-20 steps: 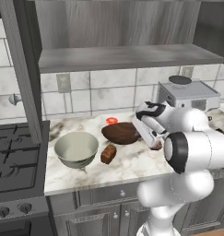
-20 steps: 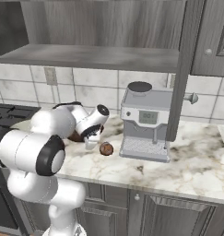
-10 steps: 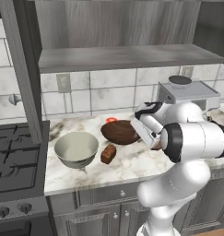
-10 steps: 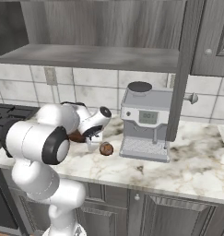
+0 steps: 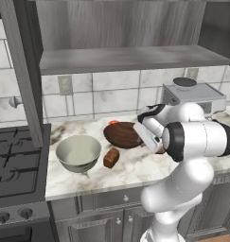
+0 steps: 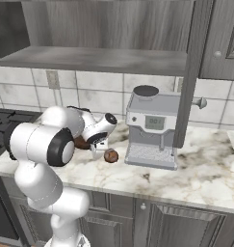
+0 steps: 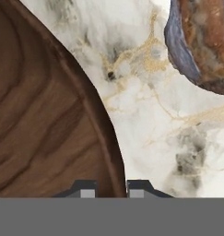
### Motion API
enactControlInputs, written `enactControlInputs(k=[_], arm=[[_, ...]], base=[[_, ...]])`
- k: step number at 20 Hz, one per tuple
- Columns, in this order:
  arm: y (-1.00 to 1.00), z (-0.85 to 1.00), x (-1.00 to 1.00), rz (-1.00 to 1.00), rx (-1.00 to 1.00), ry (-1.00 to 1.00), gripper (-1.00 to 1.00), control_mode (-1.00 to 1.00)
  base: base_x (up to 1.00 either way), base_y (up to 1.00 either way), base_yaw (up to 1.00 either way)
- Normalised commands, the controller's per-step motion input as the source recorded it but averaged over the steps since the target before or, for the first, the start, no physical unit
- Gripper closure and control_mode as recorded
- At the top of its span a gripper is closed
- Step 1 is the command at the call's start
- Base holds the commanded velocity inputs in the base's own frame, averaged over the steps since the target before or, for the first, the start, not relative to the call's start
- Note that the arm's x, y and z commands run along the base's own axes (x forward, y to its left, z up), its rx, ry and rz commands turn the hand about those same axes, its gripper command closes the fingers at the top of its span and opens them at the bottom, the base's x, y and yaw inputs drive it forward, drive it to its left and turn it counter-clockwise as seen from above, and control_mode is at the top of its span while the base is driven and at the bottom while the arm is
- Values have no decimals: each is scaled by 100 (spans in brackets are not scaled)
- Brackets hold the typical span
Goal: Pick both bowls and place them on the counter. Then place the bread in one bowl and place the bread in the other bowl.
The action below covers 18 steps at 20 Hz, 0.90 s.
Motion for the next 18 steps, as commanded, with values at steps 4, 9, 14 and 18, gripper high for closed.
enactControlInputs(k=[4, 9, 14, 18], arm=[[2, -9, 0, 0, 0, 3, 100, -100], [5, -1, 0, 0, -3, 0, -100, -100], [0, 2, 0, 0, 0, 0, -100, -100], [0, 12, -7, 0, 0, 0, -100, -100]], base=[[0, 0, 0], [0, 0, 0], [0, 0, 0], [0, 0, 0]])
